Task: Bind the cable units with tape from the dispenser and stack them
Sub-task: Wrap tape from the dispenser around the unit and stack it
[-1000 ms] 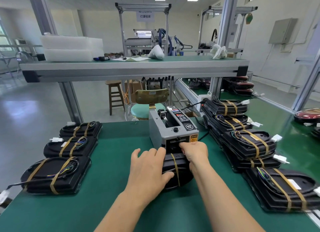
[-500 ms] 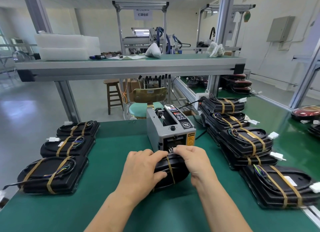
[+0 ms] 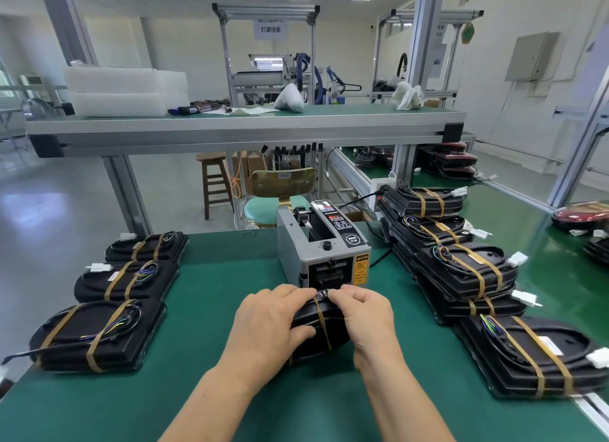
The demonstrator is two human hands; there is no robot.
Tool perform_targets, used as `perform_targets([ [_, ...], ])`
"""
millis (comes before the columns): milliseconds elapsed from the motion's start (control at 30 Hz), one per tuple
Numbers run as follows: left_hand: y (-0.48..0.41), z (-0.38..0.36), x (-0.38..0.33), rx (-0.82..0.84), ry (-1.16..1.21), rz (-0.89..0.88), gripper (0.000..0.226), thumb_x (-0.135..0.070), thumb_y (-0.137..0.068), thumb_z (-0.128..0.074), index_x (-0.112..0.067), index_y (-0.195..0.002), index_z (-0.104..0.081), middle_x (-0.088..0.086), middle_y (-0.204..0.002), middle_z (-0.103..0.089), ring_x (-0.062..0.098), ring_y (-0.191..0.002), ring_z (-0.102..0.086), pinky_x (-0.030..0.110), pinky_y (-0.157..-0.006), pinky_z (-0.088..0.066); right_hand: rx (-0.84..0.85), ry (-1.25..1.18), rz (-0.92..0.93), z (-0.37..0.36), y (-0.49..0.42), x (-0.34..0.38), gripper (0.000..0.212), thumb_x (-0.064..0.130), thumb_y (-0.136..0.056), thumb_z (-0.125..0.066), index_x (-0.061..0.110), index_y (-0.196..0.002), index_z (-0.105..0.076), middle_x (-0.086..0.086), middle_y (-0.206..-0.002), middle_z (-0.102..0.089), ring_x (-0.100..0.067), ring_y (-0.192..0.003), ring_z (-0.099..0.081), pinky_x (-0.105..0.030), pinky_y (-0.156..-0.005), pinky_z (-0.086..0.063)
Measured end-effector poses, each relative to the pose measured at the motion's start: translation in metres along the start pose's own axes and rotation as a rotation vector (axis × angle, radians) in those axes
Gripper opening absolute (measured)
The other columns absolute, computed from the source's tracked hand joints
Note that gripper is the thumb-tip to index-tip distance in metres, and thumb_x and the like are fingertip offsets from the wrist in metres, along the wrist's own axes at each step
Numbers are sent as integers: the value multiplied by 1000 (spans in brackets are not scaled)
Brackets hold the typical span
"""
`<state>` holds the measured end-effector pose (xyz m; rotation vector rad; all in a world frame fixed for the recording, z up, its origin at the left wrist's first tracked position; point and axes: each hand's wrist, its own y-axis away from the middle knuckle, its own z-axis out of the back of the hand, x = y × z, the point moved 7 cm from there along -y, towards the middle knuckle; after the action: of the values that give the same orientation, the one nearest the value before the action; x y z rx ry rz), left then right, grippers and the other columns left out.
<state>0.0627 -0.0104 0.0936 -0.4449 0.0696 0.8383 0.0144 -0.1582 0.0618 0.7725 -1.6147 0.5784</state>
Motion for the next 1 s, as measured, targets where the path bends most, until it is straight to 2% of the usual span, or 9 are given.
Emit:
perform_targets([
  [100, 0, -1, 1, -1, -14, -6, 54, -54, -84, -63, -46, -135, -45, -22, -125, -54, 10, -105, -54, 25, -91, -37, 2, 19, -2, -1, 0, -1, 27, 3, -76, -73, -6, -54, -60, 8, -69, -58, -15, -82, -61, -30, -71, -47],
  [233, 0, -1, 2, -2, -13, -8, 56, -54, -85, -62, -46, -136, -44, -23, -127, -53, 10, -106, -53, 24, -90, -37, 5, 30, -28, -3, 3, -2, 29, 6, -78, -73, 12, -49, -70, 9, -95, -66, -20, -100, -65, -40, -87, -53],
  [333, 0, 0, 1, -7, -3, -11, 56, -53, -84, -63, -45, -136, -45, -22, -127, -54, 11, -105, -54, 25, -89, -37, -2, 34, -22, -3, 4, -1, 25, 5, -78, -73, 8, -52, -70, 9, -93, -66, -20, -103, -65, -43, -90, -53],
  [467, 1, 0, 1, -16, -7, -20, 58, -53, -85, -63, -47, -138, -42, -22, -127, -54, 10, -105, -54, 24, -90, -37, -7, 26, -15, -2, 4, -1, 24, 6, -77, -73, 5, -54, -69, 8, -98, -65, -17, -103, -64, -39, -89, -52],
  [567, 3, 1, -1, -22, 15, -27, 60, -50, -84, -66, -49, -139, -41, -21, -123, -56, 12, -103, -55, 27, -89, -39, 4, 31, 1, -4, 5, 1, 26, 7, -78, -74, 13, -53, -73, 7, -100, -65, -14, -99, -64, -31, -79, -50],
  [700, 4, 2, -1, -27, 3, -25, 50, -51, -82, -66, -44, -128, -48, -19, -118, -58, 13, -100, -56, 30, -88, -41, -12, 6, 3, -3, 4, 0, 31, 6, -79, -74, 14, -49, -71, 3, -106, -65, -16, -97, -64, -35, -86, -51],
  [800, 4, 2, -1, -29, 8, -27, 47, -51, -82, -67, -42, -125, -50, -19, -118, -58, 13, -99, -56, 31, -88, -41, -6, 13, 11, -5, 4, 1, 30, 7, -80, -74, 14, -50, -72, 4, -103, -65, -17, -96, -64, -35, -84, -51],
  [900, 4, 3, -1, -28, 0, -25, 47, -52, -83, -65, -43, -126, -49, -20, -120, -57, 11, -100, -55, 30, -89, -39, -4, 28, 9, -5, 2, 2, 28, 6, -79, -74, 6, -51, -69, 4, -100, -66, -15, -91, -64, -31, -77, -50],
  [1000, 4, 2, -1, -22, -8, -25, 49, -53, -85, -62, -45, -130, -45, -21, -123, -55, 10, -103, -53, 28, -90, -38, -16, 30, 13, -3, 1, 0, 23, 3, -77, -74, -9, -60, -64, 2, -96, -65, -18, -89, -64, -35, -78, -50],
])
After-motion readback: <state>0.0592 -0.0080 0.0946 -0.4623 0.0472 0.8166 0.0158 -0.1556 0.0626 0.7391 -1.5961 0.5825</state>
